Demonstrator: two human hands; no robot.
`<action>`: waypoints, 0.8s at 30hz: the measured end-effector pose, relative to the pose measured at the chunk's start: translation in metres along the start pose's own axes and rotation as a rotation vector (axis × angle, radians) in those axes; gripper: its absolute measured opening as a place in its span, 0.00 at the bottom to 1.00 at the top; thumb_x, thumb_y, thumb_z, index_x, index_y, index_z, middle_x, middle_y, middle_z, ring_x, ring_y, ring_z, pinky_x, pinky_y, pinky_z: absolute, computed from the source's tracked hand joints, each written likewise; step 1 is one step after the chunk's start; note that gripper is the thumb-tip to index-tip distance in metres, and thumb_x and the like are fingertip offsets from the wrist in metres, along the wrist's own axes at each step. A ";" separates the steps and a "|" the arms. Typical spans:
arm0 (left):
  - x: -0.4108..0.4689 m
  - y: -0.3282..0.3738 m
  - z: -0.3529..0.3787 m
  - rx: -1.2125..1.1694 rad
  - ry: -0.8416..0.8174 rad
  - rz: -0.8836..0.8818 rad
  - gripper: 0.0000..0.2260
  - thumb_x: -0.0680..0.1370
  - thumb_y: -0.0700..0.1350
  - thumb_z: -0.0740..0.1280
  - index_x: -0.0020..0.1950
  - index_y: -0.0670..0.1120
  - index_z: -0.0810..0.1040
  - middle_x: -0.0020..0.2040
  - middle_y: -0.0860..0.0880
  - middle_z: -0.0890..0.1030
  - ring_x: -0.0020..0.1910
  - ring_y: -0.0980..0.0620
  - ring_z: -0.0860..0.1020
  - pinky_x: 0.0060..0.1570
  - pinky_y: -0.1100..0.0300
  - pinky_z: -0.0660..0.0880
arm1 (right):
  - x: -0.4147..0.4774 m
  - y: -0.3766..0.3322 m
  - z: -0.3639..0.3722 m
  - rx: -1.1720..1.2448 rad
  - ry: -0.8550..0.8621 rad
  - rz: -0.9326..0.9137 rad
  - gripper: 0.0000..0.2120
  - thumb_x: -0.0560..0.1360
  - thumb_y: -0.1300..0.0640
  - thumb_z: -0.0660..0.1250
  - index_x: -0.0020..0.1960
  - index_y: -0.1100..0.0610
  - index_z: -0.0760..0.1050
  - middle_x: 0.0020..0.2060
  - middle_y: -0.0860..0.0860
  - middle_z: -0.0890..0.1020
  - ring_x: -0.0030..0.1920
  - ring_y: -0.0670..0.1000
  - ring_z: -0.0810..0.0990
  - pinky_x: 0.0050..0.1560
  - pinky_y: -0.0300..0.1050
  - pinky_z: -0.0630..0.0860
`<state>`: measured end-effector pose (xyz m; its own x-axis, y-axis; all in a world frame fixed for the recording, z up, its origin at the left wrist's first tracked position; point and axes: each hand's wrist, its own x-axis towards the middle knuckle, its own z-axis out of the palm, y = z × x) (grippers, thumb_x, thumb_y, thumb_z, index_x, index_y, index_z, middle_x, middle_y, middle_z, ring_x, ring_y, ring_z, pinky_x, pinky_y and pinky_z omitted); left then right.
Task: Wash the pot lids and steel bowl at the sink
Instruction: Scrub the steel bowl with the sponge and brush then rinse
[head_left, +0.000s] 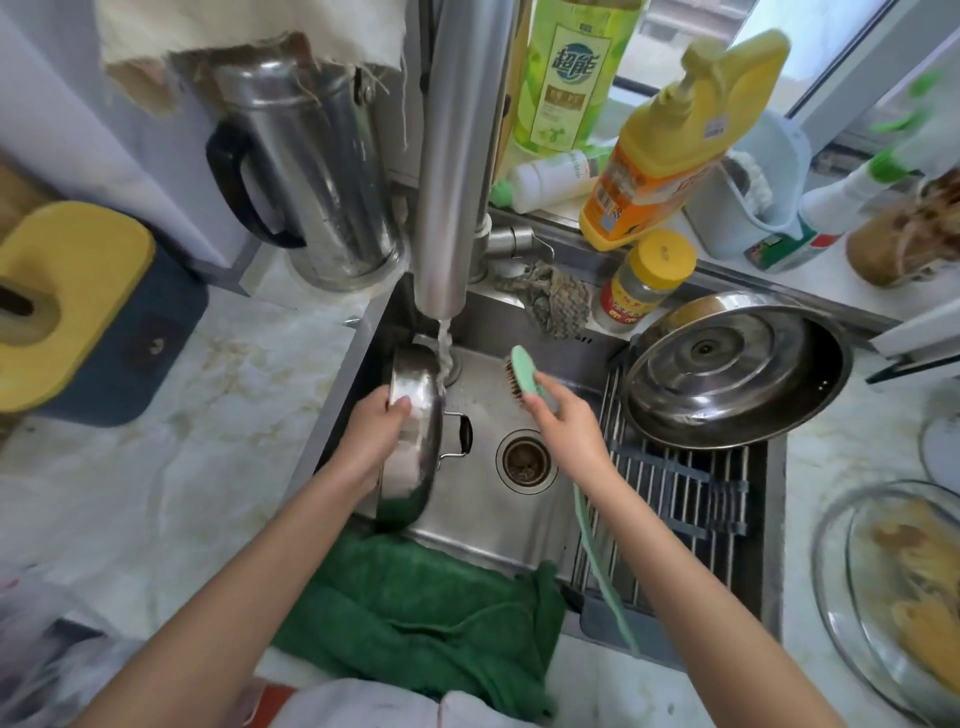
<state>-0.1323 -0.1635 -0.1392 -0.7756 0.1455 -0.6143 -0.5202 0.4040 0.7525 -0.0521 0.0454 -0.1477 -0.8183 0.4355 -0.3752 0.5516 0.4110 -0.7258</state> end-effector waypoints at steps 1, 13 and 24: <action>-0.002 0.001 -0.005 -0.101 0.011 -0.038 0.08 0.83 0.40 0.57 0.52 0.44 0.76 0.47 0.43 0.80 0.42 0.48 0.78 0.44 0.54 0.74 | 0.001 0.000 0.001 0.057 0.033 0.031 0.24 0.79 0.47 0.62 0.73 0.52 0.68 0.55 0.51 0.79 0.50 0.49 0.78 0.46 0.41 0.72; -0.006 -0.037 0.003 -0.224 0.290 -0.210 0.23 0.81 0.59 0.58 0.41 0.39 0.75 0.35 0.41 0.75 0.30 0.47 0.74 0.28 0.60 0.69 | -0.052 -0.050 0.063 -0.308 -0.163 -0.222 0.23 0.81 0.43 0.55 0.75 0.43 0.59 0.35 0.50 0.81 0.34 0.51 0.77 0.30 0.45 0.67; -0.009 -0.049 0.011 -0.181 0.352 -0.079 0.24 0.81 0.54 0.61 0.34 0.37 0.74 0.30 0.40 0.74 0.30 0.46 0.73 0.35 0.54 0.69 | -0.017 -0.060 0.048 -0.563 -0.243 -0.381 0.22 0.81 0.45 0.56 0.75 0.44 0.61 0.40 0.52 0.82 0.36 0.52 0.79 0.31 0.45 0.73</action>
<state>-0.0959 -0.1746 -0.1737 -0.7894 -0.2106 -0.5766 -0.6133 0.2317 0.7551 -0.0793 -0.0249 -0.1254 -0.9470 0.0162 -0.3208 0.1672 0.8776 -0.4492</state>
